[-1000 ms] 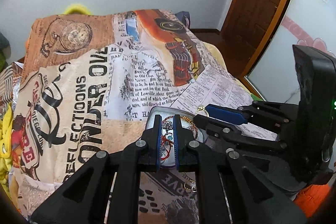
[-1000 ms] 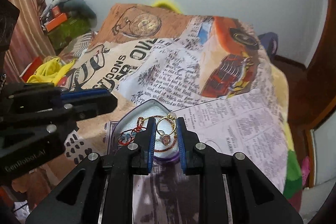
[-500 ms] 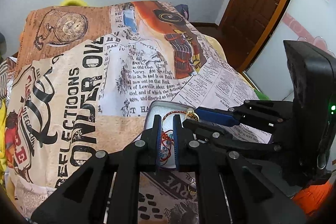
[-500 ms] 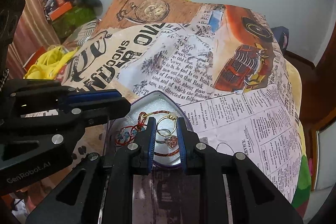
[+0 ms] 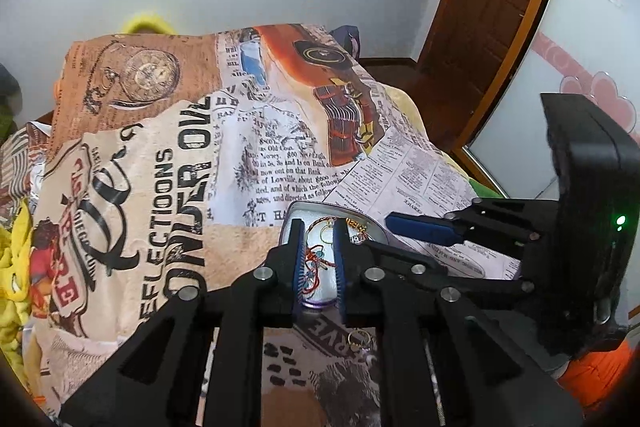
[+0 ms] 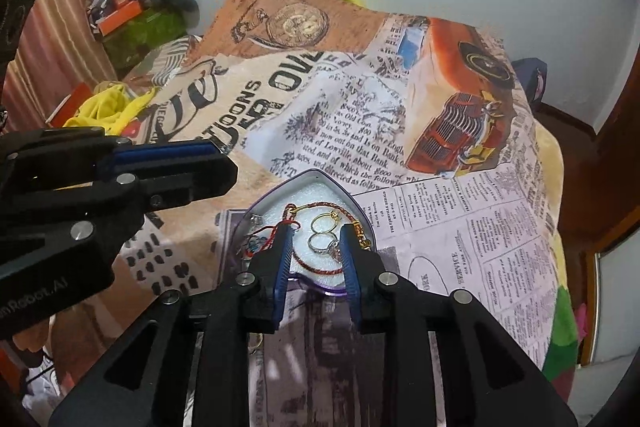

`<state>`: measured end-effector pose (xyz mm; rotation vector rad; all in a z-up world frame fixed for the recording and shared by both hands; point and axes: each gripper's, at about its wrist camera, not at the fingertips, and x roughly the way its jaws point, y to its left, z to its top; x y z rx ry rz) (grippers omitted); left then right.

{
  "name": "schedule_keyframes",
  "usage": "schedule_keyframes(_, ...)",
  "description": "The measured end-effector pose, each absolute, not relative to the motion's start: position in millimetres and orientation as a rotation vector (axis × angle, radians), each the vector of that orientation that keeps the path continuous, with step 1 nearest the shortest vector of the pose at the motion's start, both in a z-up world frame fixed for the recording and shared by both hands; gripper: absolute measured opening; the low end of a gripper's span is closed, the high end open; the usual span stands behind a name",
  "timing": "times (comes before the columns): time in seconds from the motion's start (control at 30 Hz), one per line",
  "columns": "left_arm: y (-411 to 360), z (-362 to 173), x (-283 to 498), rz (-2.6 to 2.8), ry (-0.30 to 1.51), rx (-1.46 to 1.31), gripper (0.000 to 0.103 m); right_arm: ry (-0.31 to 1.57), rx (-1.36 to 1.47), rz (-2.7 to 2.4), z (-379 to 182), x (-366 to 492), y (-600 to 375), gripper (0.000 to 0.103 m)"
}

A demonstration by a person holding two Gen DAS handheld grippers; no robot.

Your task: Organize jewelry

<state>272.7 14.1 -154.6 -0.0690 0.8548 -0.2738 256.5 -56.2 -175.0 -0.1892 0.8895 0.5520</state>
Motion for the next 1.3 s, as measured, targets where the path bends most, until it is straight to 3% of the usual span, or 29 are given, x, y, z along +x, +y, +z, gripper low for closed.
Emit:
schedule_keyframes(0.2,18.6,-144.4,252.5,-0.257,0.851,-0.061,0.022,0.856,-0.173,0.534,-159.1,239.9,-64.7,0.032)
schedule_keyframes(0.77,0.8,-201.2,216.4,-0.275,1.004,-0.023,0.024,0.918,-0.178,0.505,-182.0,204.4,-80.1,0.033)
schedule_keyframes(1.3,-17.8,-246.0,236.0,-0.288,1.088,-0.036,0.024,0.996,-0.133,0.453,-217.1,201.8,-112.4,0.033)
